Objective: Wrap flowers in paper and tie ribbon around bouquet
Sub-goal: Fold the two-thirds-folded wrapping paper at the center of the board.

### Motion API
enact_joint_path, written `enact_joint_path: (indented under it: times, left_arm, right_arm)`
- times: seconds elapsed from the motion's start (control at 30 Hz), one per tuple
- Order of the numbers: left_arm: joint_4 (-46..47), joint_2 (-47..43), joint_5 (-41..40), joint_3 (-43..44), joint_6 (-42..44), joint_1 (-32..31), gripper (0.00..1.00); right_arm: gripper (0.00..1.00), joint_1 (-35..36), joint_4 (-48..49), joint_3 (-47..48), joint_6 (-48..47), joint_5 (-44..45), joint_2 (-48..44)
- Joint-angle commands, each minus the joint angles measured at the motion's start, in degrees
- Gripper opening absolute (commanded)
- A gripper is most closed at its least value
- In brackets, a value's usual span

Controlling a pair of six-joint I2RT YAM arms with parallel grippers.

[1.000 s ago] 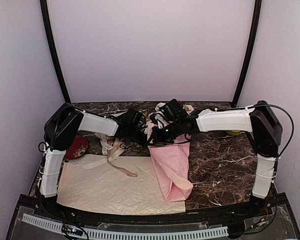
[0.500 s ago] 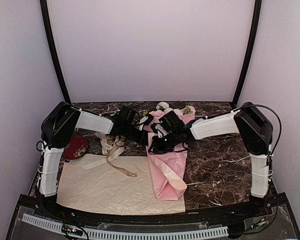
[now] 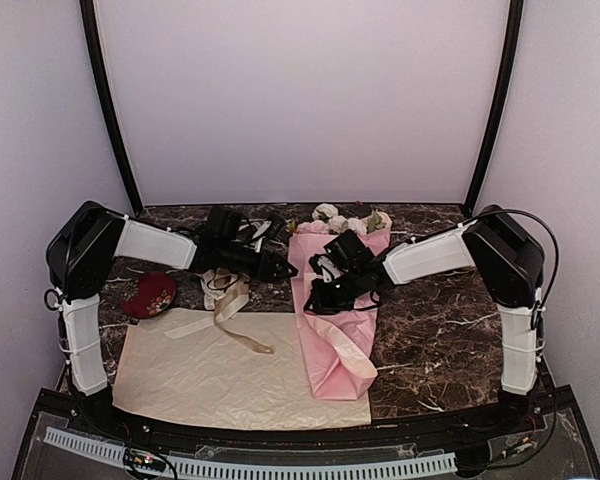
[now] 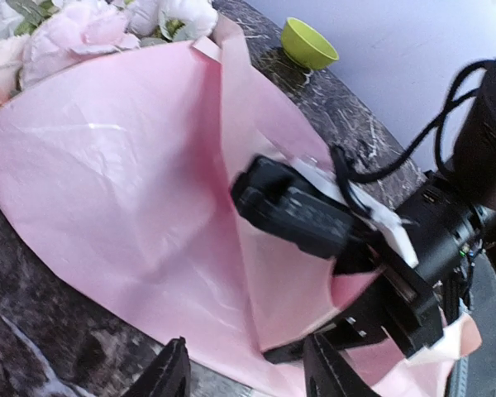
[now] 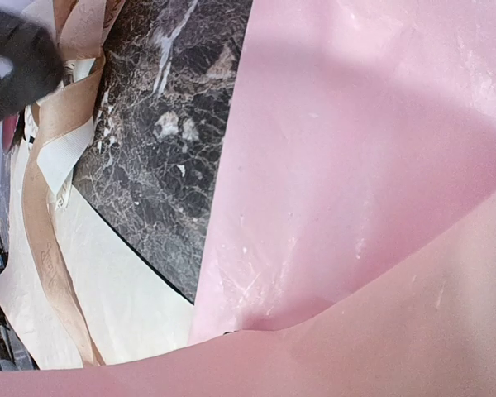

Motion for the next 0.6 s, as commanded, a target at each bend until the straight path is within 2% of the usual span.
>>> enact_joint_path:
  times: [0.0, 0.1, 0.27, 0.37, 0.57]
  left_arm:
    - [11.29, -7.07, 9.23, -7.87, 1.17, -0.65, 0.51]
    - [10.51, -6.78, 10.82, -8.04, 5.15, -2.02, 0.55]
    - [6.26, -3.19, 6.53, -4.16, 7.73, -3.1, 0.56]
    - [3.61, -0.99, 2.46, -1.05, 8.64, -3.15, 0.51]
    - [3.03, 1.4, 0.7, 1.71, 9.14, -5.48, 0.46]
  right_arm:
    - [0.0, 0.02, -1.82, -0.73, -0.6, 0.28, 1.14]
    - [0.0, 0.06, -2.32, -0.47, -0.91, 0.42, 1.31]
    - [0.0, 0.04, -2.8, -0.27, -1.26, 0.4, 1.04]
    - [0.0, 0.03, -3.0, -0.26, -1.49, 0.32, 0.98]
    - [0.0, 0.0, -3.37, -0.23, -1.97, 0.07, 0.84]
